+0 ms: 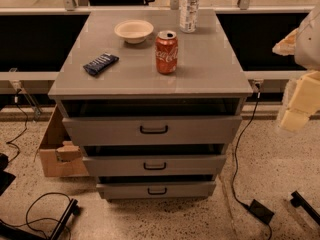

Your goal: Open middle drawer

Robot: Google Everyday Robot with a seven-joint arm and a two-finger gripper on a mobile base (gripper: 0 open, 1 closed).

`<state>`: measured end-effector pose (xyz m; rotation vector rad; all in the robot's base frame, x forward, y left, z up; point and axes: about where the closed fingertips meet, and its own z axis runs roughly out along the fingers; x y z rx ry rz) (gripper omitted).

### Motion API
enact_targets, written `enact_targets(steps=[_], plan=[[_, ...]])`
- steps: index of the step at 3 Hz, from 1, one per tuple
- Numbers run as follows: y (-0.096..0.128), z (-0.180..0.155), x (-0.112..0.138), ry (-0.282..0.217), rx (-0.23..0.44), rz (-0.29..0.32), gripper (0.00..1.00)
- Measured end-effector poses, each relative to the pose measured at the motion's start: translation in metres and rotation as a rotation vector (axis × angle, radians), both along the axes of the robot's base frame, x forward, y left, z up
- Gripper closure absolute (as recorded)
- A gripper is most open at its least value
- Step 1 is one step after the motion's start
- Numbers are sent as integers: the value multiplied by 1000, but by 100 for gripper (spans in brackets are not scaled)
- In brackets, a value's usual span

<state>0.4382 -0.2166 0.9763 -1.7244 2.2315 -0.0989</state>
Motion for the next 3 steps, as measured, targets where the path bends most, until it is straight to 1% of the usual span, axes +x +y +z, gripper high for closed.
enact_targets(steps=[1,2,3], plan=[[0,0,0,0,0,0,0],[8,-11,1,-22,-16,-22,0],[24,-36,2,-73,-60,-56,0]])
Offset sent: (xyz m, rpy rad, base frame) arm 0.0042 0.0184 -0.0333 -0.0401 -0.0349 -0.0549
